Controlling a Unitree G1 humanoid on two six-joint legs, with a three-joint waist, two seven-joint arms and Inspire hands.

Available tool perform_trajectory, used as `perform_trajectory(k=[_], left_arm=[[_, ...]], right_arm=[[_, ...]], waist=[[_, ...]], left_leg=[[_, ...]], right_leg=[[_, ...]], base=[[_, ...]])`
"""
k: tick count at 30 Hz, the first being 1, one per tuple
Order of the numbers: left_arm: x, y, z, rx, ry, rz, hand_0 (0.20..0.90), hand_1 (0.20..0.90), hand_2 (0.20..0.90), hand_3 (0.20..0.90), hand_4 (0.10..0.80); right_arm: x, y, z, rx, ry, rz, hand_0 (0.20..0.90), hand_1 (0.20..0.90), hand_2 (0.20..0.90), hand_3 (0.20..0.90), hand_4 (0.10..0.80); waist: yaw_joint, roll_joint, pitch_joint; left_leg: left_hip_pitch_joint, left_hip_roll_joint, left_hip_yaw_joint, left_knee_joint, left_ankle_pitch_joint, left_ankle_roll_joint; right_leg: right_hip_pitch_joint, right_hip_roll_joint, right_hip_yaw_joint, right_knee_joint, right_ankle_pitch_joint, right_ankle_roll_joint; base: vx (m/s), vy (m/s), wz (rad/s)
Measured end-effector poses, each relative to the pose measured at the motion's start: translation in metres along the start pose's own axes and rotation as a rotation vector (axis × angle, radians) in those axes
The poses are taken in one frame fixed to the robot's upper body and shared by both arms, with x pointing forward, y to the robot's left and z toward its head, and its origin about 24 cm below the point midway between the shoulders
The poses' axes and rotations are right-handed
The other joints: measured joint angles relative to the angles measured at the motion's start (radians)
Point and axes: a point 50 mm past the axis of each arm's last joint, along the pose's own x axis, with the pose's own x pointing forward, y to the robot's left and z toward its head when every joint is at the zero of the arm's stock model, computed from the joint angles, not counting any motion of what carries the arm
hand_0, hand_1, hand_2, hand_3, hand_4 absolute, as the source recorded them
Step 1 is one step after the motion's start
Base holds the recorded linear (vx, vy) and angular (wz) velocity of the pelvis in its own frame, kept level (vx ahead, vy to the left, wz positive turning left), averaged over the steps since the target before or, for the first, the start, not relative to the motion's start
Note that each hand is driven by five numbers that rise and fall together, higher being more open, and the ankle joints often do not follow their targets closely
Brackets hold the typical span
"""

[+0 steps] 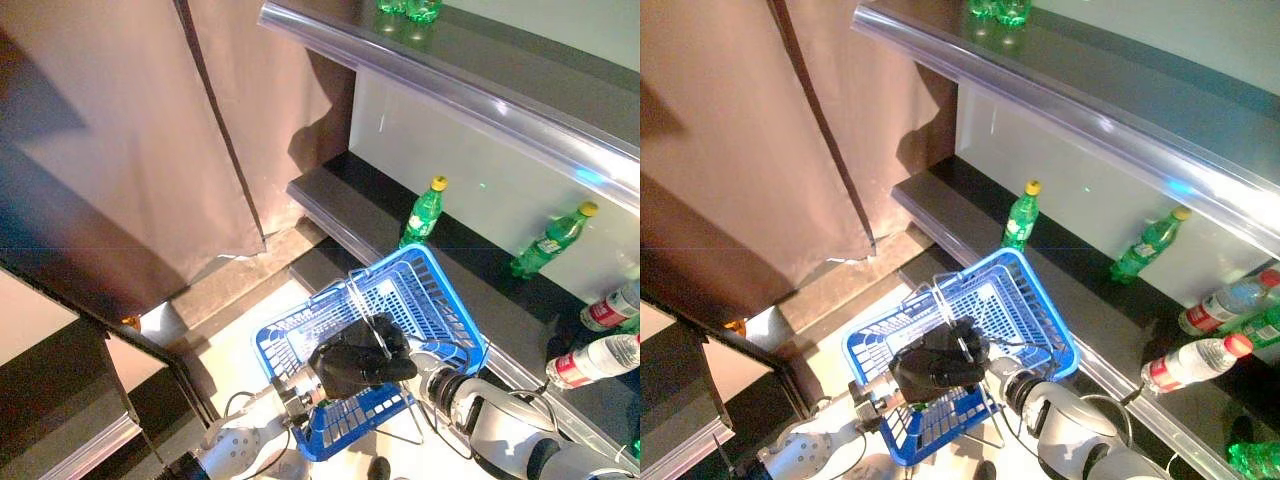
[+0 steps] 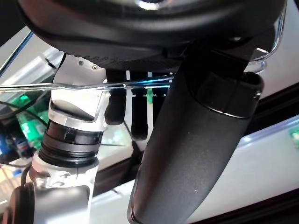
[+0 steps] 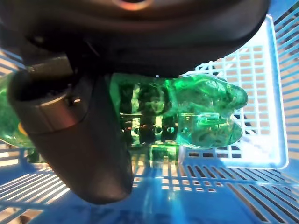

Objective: Pick up the drink and place into the basket.

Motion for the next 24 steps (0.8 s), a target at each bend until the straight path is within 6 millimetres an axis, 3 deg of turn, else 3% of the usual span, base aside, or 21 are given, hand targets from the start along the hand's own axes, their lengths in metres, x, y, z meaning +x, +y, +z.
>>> perform_trajectory(k=[11,24], left_arm=[[0.002,0.003,-0.003,-0.014,-0.012,0.01,0.3,0.3,0.3,0.2,0.1],[0.015,0.004,0.008,-0.019,-0.126,0.117,0.3,0.3,0.3,0.2,0.1]], right_arm=[[0.001,0.005,-0.001,0.097,0.004,-0.025,0.9,0.9,0.9,0.9,0.8],[-0.004,-0.012,0.006,0.291,-0.025,-0.145,0.9,0.9,0.9,0.9,0.8]], waist=[[-0.025,-0.015,-0.027],[-0.066,-0.015,-0.028]], left_leg=[[0.001,0.001,0.02,0.0,0.001,0.003],[0.013,0.006,0.042,0.0,0.001,0.002]], right_leg=[[-0.01,-0.001,0.01,0.011,0.0,0.0],[-0.011,0.003,0.04,0.009,0.014,0.0]], base=[[0.003,-0.001,-0.03],[0.013,-0.015,-0.07]])
